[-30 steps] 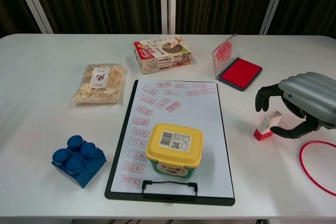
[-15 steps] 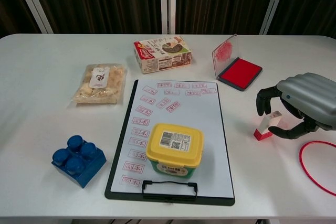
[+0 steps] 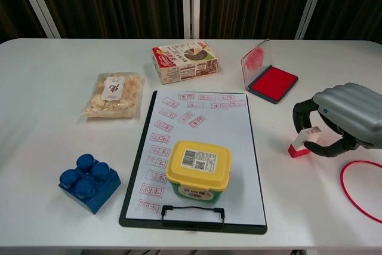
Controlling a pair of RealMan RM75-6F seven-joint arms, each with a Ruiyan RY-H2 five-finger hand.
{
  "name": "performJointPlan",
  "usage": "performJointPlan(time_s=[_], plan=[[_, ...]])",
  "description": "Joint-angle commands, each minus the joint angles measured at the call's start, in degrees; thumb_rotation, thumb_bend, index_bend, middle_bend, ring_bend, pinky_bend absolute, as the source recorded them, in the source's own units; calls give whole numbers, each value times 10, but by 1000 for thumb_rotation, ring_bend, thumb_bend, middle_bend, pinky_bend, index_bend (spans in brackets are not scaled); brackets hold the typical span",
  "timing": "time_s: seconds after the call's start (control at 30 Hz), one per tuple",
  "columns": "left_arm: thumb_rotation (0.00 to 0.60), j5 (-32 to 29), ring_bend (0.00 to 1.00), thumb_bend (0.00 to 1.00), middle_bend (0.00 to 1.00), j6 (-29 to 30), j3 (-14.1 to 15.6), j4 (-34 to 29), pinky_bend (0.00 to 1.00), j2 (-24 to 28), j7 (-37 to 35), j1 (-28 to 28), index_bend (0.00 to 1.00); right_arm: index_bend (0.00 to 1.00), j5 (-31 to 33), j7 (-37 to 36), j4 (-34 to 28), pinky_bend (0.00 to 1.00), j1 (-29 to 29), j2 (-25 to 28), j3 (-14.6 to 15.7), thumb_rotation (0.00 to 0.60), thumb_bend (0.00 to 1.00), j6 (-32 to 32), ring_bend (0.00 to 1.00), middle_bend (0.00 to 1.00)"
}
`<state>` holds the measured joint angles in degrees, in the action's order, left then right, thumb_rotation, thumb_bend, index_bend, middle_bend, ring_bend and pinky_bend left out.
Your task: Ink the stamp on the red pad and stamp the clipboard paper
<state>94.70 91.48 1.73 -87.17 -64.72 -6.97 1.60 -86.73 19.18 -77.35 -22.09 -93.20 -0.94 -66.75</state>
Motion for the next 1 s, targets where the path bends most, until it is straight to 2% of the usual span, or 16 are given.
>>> performJointPlan(time_s=[0.03,0.23,0.43,0.6,0.77,0.87,1.0], plan=[[600,0,68,0,90,0,0,1,159,0,-1,0,74,601,-1,1,3,959,0,-3,-1,600,297,-4,767,562],[600,-2,68,0,90,4,-1,2,159,3,-4,-2,74,653,-9,-19,-9,959,1,9,-12,600,339,-29,776,605],[600,-2,68,0,90,5,-1,3,159,3,-6,-2,74,692,17,-47,-50,959,-16,50,-52,600,354,-21,780,636],[600,-5,68,0,91,5,-1,4,159,4,-6,-4,74,756,92,-54,-67,960,-53,84,-111,600,369,39,803,685],[600,-6,68,0,90,5,-3,1,159,8,-5,-3,74,842,185,-65,-40,973,-105,98,-162,600,377,129,833,744],[600,-7,68,0,91,2,-3,0,159,9,-4,-2,74,867,232,-61,-17,981,-135,101,-176,600,380,179,846,761],[600,-10,68,0,90,-3,-4,-1,159,10,-4,0,74,888,277,-38,22,983,-170,93,-181,600,381,217,850,778]])
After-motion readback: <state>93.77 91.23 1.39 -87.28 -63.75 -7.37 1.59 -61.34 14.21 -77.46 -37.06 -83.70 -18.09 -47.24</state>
